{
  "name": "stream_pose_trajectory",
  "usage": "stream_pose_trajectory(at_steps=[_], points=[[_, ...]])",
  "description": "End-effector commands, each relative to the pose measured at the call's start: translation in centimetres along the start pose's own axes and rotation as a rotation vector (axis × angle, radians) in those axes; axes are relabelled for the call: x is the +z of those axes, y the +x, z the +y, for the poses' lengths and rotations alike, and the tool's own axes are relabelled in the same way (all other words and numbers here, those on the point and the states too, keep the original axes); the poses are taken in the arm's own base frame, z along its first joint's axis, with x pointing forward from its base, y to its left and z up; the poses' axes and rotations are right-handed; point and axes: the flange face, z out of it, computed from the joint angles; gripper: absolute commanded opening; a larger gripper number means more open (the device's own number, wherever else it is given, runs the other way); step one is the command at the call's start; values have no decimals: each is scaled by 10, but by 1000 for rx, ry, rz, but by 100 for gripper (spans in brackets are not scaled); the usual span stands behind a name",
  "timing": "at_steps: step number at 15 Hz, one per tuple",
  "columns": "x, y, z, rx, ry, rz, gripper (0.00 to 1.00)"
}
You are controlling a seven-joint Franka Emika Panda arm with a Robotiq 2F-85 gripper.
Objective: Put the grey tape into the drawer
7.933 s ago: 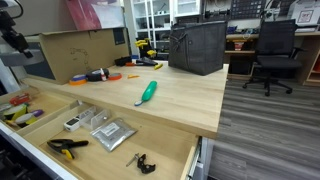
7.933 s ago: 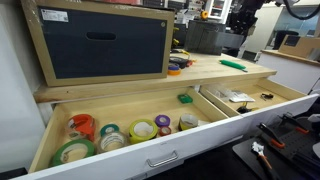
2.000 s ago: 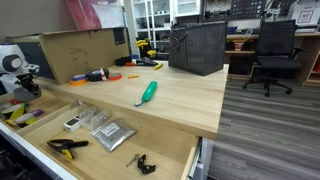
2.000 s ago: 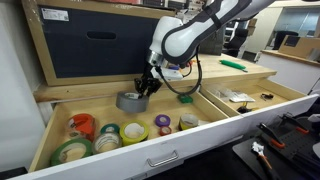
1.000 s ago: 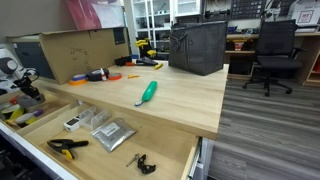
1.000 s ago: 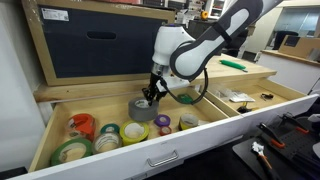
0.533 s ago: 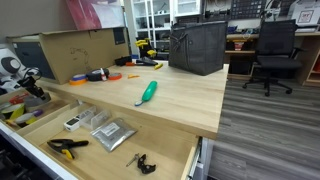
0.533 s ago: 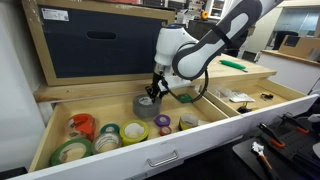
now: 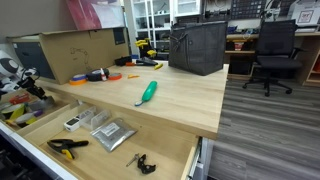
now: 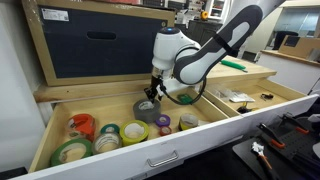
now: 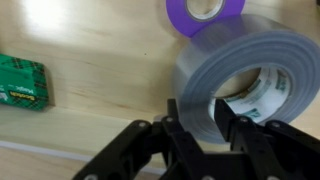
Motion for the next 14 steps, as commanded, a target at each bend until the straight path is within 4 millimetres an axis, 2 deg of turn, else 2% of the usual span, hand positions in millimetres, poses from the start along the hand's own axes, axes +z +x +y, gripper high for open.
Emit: stream_pose_trajectory(at_steps=[1, 4, 5, 7, 10, 12, 14], points=[[-16, -3, -26, -16, 23, 42, 76], [-36, -9, -38, -36, 48, 55, 98], [-42, -10, -40, -45, 50, 54, 100], [-58, -13, -37, -51, 71, 36, 100], [-77, -19, -22, -29, 121, -58, 100], [-81, -30, -8, -13, 146, -147, 100], [-76, -44, 7, 7, 148, -264, 100]])
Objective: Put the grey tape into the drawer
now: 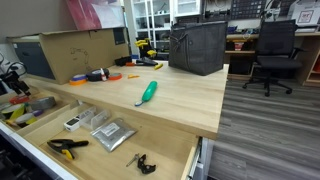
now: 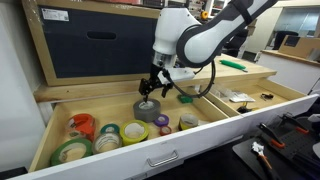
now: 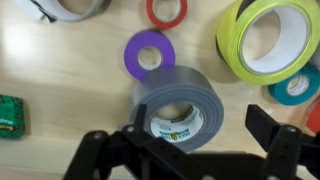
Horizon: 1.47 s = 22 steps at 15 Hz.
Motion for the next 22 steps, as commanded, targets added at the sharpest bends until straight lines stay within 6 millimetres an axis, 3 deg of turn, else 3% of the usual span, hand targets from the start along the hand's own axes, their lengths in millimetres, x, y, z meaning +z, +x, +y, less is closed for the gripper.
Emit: stream_pose_trajectory(at_steps=[1, 4, 7, 8, 9, 12, 18, 19, 22], points=[[-6, -27, 36, 45, -2, -179, 100], [6, -34, 77, 110, -83, -262, 100], [20, -29, 116, 133, -177, -271, 100], [24, -25, 125, 133, -199, -257, 75], [28, -20, 132, 127, -220, -236, 72], [35, -9, 134, 112, -260, -172, 49], [50, 3, 112, 141, -261, -62, 5], [54, 6, 109, 153, -258, -45, 0], [69, 13, 101, 169, -234, -26, 0]])
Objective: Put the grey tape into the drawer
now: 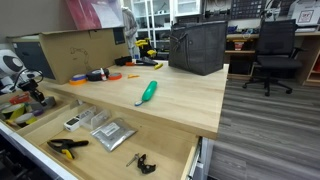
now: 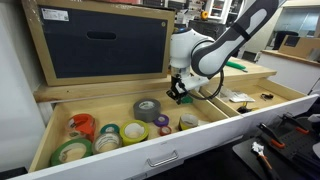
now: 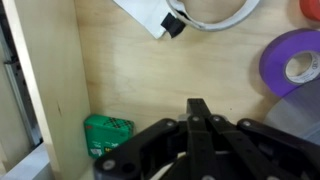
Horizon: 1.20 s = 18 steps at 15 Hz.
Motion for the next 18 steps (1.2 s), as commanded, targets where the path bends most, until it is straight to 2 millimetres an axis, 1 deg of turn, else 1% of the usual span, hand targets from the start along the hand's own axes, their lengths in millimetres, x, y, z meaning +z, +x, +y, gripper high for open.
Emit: stream_pose_trajectory(at_steps=[1, 4, 7, 10, 12, 15, 18], points=[[14, 13, -18, 38, 43, 21, 0], [21, 24, -34, 54, 101, 33, 0], [19, 39, -56, 61, 161, 68, 0], [13, 48, -89, 38, 223, 97, 0], [6, 47, -115, 7, 260, 110, 0], [0, 37, -154, -53, 320, 113, 0], [-4, 30, -185, -98, 368, 111, 0]])
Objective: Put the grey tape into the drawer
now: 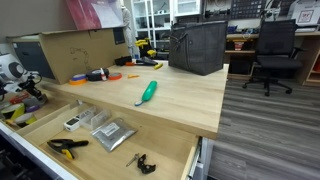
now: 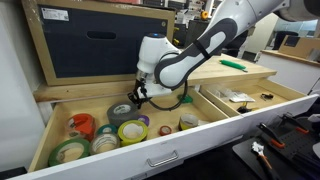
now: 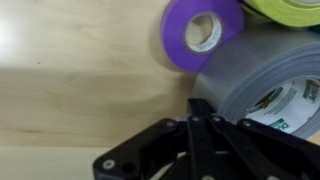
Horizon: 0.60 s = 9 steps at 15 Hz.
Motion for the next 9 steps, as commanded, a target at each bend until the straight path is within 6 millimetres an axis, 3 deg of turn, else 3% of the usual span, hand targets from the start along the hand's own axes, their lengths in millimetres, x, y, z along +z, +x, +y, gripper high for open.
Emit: stream_pose_trajectory(at_steps=[1, 5, 9], points=[[9, -7, -45, -49, 89, -14, 0], [15, -17, -76, -115, 126, -11, 0], [19, -21, -85, -155, 134, -13, 0]])
